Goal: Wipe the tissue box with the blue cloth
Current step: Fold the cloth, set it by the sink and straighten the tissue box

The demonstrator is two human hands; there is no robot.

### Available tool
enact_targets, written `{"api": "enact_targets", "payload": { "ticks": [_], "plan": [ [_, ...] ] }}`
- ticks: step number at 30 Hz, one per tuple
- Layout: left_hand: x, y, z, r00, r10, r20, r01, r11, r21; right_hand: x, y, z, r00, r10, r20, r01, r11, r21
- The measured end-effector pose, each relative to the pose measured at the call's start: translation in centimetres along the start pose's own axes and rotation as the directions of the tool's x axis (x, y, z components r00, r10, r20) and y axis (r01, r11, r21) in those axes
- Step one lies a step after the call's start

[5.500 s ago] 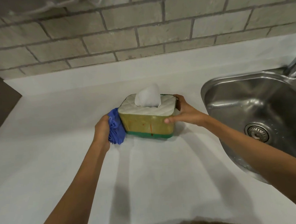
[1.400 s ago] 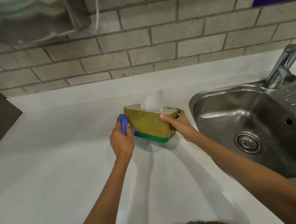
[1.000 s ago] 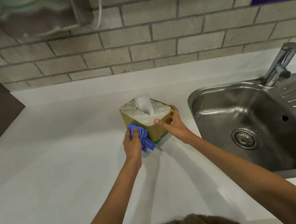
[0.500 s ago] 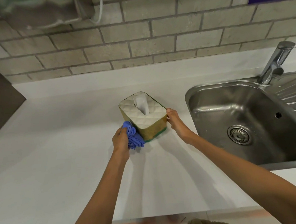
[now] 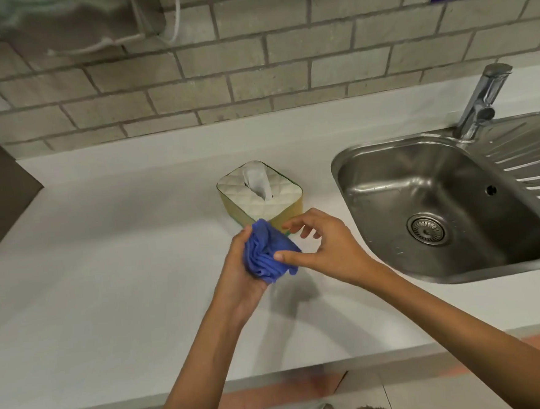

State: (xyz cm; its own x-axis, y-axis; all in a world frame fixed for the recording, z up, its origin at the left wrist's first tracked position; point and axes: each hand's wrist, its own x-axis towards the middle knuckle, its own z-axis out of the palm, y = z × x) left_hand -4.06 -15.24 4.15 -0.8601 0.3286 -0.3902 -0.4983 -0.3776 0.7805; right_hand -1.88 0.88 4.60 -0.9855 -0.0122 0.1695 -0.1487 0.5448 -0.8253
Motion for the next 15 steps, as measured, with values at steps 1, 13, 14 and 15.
{"api": "enact_targets", "payload": {
  "ticks": [1, 13, 14, 15],
  "plan": [
    [-0.3, -0.2, 0.4, 0.999, -0.015, 0.037, 0.015, 1.000, -0.014, -0.4, -0.6, 0.1, 1.000, 0.005, -0.001, -0.005, 0.999, -0.039],
    [-2.4, -4.4, 1.7, 0.975, -0.030, 0.220, -0.001, 0.991, 0.136, -5.9, -2.1, 0.2, 0.977, 0.140, -0.159, -0.171, 0.964, -0.202],
    [-2.5, -4.8, 1.6, 0.968, -0.032, 0.249, -0.006, 0.989, 0.148, -6.3, -1.8, 0.0, 0.972, 0.166, -0.163, -0.193, 0.968, -0.163],
    [-2.5, -5.1, 1.5, 0.960, -0.031, 0.280, -0.021, 0.983, 0.180, -6.6, -1.4, -0.4, 0.963, 0.211, -0.165, -0.227, 0.971, -0.081]
  ]
}}
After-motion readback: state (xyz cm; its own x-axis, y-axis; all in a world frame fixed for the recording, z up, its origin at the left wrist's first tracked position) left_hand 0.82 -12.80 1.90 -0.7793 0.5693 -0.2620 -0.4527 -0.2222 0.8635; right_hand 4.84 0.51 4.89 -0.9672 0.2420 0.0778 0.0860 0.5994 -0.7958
